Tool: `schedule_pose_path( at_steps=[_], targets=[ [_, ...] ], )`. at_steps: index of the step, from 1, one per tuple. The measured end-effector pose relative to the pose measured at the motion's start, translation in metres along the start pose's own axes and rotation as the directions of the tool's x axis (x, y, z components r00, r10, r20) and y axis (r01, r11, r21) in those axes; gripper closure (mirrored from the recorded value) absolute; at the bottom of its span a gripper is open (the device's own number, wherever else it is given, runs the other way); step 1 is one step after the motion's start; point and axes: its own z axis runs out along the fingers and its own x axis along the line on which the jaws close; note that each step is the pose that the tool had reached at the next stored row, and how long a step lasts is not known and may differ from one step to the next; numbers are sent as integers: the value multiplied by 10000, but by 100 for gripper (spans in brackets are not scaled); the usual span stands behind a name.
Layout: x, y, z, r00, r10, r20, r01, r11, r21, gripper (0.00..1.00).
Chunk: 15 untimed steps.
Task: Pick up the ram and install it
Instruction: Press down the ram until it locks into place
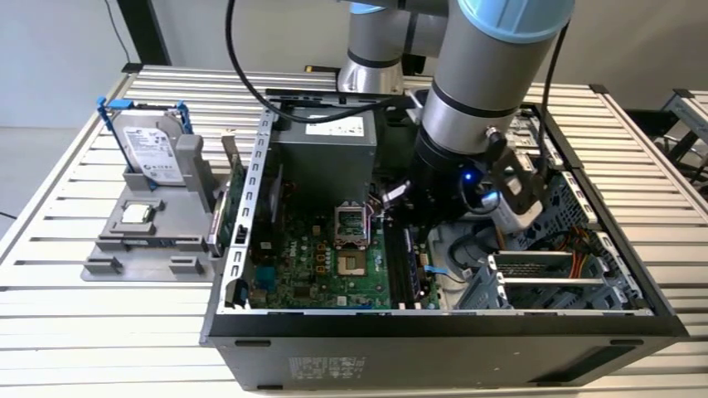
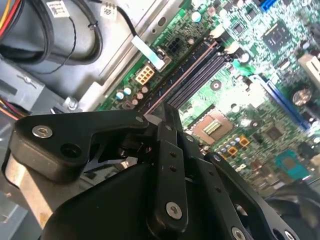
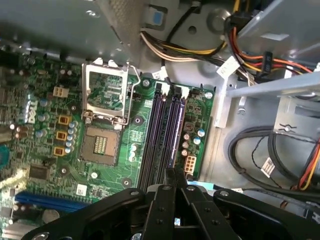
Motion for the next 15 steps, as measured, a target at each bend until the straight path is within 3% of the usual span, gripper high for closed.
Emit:
schedule_pose_path(
  at_steps=[3, 7, 15],
  targets=[
    [0, 0, 0, 9988, -482, -9, 482, 9988, -1, 100],
    [0, 0, 0, 9938, -1114, -20, 1114, 9938, -2, 100],
    [0, 0, 0, 9763, -2164, -40, 2164, 9763, -7, 100]
  ],
)
